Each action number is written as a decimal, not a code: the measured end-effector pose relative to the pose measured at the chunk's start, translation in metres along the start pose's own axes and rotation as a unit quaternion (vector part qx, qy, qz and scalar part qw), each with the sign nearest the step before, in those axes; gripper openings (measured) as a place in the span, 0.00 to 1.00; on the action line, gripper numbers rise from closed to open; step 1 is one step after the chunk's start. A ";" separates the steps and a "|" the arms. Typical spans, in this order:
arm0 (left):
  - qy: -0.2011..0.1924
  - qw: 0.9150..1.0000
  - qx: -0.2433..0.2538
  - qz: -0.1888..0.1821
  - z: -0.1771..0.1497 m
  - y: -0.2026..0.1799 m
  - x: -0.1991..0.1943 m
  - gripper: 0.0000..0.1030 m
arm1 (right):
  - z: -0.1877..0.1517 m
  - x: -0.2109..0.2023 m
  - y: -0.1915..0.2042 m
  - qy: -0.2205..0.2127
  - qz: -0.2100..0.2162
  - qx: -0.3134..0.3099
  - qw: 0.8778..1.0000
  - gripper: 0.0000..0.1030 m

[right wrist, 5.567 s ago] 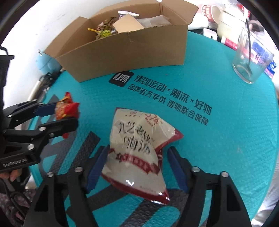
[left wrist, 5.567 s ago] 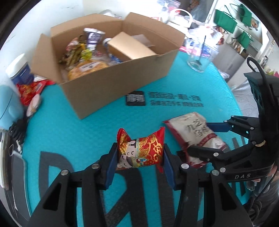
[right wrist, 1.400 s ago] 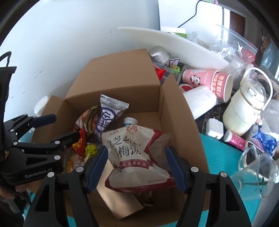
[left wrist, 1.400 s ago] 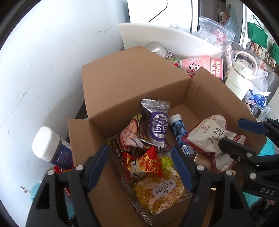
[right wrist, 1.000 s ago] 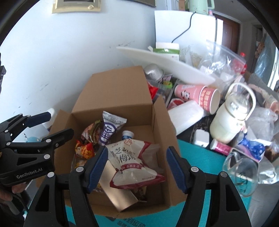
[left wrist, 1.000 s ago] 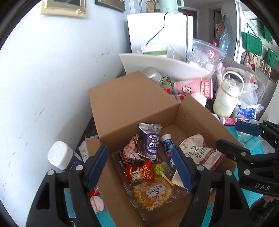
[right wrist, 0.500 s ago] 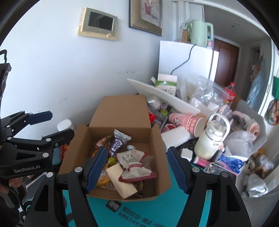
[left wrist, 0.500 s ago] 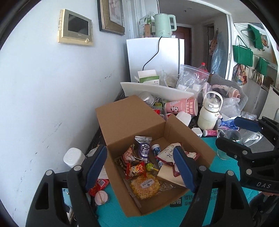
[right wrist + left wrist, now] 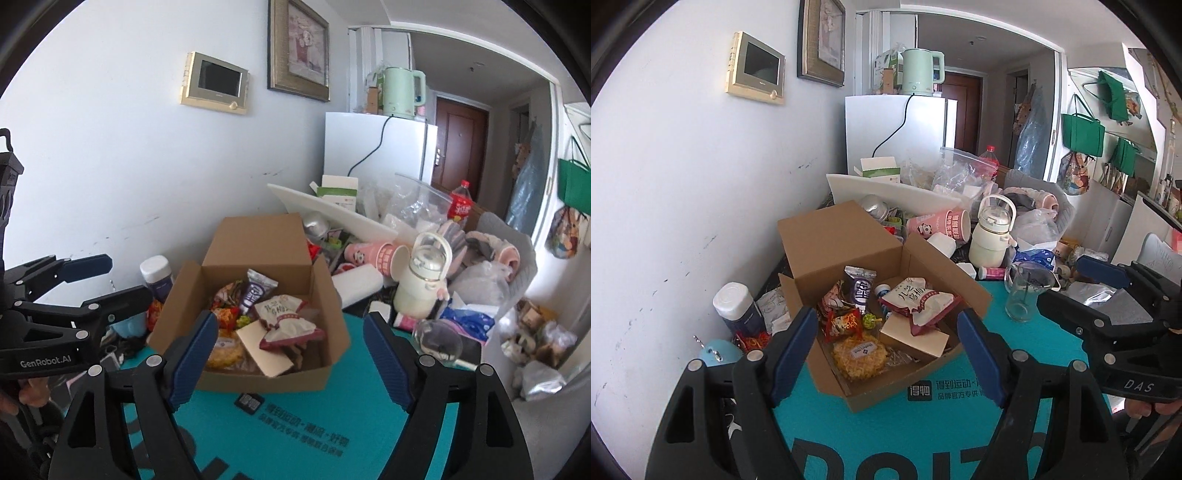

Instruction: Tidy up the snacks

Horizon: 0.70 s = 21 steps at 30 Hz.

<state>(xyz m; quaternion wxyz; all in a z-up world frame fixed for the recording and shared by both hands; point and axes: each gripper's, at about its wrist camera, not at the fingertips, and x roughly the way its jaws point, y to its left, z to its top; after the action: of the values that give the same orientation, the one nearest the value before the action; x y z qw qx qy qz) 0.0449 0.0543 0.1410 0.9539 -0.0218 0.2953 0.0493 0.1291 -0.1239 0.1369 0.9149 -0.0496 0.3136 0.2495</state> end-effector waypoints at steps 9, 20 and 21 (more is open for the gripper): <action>0.013 1.000 -0.020 -0.002 -0.031 -0.004 -0.003 0.75 | -0.034 -0.004 -0.007 0.011 0.002 0.031 0.999 0.80; 0.009 0.998 -0.060 0.021 -0.045 0.009 0.003 0.75 | -0.034 0.005 -0.002 0.023 0.010 0.016 1.000 0.81; 0.010 0.998 -0.060 0.026 -0.046 0.010 0.004 0.75 | -0.035 0.006 -0.001 0.024 0.011 0.014 1.000 0.81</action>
<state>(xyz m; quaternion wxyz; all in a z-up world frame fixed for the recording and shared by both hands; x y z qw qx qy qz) 0.0214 0.0617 0.1004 0.9461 -0.0716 0.3023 0.0919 0.1145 -0.1309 0.1054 0.9048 -0.0393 0.3397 0.2537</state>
